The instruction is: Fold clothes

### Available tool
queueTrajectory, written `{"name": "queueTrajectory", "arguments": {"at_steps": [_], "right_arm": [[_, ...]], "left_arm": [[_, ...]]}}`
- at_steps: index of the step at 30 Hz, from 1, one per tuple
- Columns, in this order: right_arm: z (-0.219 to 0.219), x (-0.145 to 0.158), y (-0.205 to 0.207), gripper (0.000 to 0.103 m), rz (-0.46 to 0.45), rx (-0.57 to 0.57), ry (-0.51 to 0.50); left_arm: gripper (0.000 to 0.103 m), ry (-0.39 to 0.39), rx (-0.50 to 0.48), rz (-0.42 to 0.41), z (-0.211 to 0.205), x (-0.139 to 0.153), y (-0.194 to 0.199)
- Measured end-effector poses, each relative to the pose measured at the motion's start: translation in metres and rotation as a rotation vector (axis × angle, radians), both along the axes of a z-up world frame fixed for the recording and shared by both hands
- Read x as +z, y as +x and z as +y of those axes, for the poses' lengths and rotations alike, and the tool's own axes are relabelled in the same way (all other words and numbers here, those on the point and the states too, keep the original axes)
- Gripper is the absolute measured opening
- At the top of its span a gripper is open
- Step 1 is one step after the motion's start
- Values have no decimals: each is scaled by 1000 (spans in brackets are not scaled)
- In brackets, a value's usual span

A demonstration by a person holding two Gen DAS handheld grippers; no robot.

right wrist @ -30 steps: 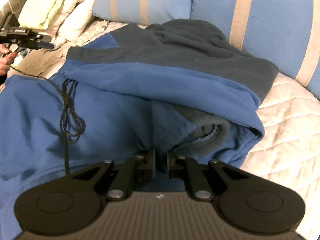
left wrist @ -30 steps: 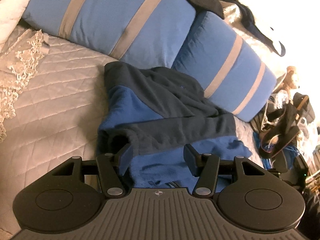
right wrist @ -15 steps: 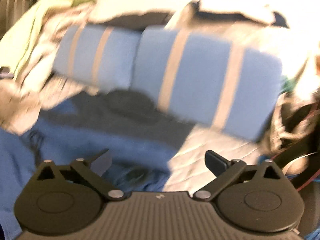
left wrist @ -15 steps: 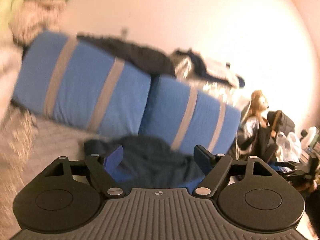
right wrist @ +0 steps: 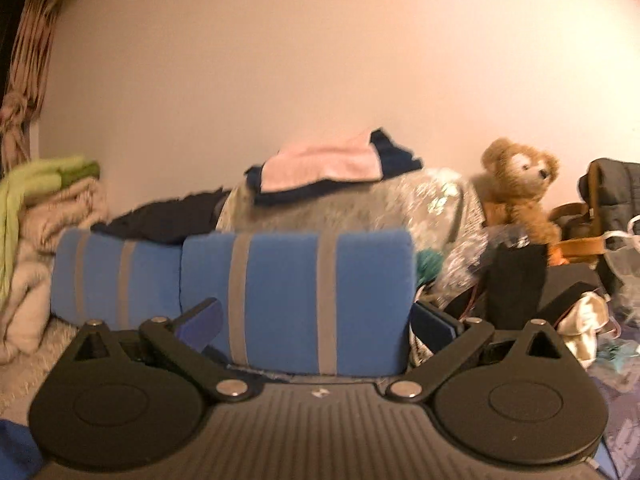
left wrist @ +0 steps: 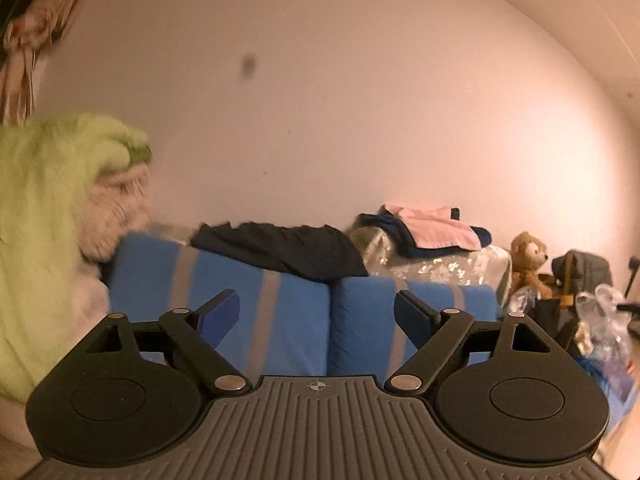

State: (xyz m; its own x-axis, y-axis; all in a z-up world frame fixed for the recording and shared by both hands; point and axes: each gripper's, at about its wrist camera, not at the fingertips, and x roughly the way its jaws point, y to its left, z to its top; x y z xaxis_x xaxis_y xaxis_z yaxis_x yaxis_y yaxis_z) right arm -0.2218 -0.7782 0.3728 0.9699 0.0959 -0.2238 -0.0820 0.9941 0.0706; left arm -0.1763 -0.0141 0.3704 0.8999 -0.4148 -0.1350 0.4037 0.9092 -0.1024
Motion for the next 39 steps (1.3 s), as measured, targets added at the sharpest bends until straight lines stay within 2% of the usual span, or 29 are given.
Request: {"name": "queueTrajectory", "arguments": {"at_steps": [2, 5, 9, 14, 16, 20, 25, 29, 30, 31, 32, 35, 36, 38, 39], "right_arm": [[-5, 4, -12, 103, 3, 0, -11], [-5, -6, -27, 103, 46, 36, -32], [2, -45, -40, 103, 135, 124, -59], [25, -101, -46, 103, 220, 205, -108], [32, -116, -47, 103, 244, 225, -106], [38, -139, -53, 103, 271, 246, -81], [37, -155, -54, 103, 300, 238, -25], [36, -167, -51, 103, 330, 236, 4], [37, -170, -50, 103, 338, 236, 11], [38, -173, -49, 103, 344, 238, 17], [39, -176, -48, 103, 350, 240, 23], [42, -183, -45, 103, 366, 247, 39], [43, -185, -44, 103, 374, 247, 43], [44, -191, -42, 103, 389, 247, 54], [45, -193, -42, 103, 395, 249, 60]], "left_arm": [[87, 68, -9, 24, 5, -7, -6], [87, 68, -17, 101, 16, -41, -13], [87, 47, -35, 218, 29, -91, -19], [87, 127, -72, 361, 22, -153, -10], [87, 109, -99, 420, 25, -174, -6], [86, -46, -157, 561, 40, -219, 4], [86, -316, -214, 721, 59, -272, 16], [85, -442, -280, 791, 59, -302, 24], [81, -484, -306, 807, 60, -309, 26], [70, -535, -339, 821, 60, -317, 28], [66, -581, -373, 833, 61, -325, 30], [61, -700, -442, 850, 64, -344, 33], [55, -735, -457, 856, 64, -350, 34], [38, -796, -479, 865, 65, -358, 34], [24, -809, -486, 863, 65, -358, 32]]}}
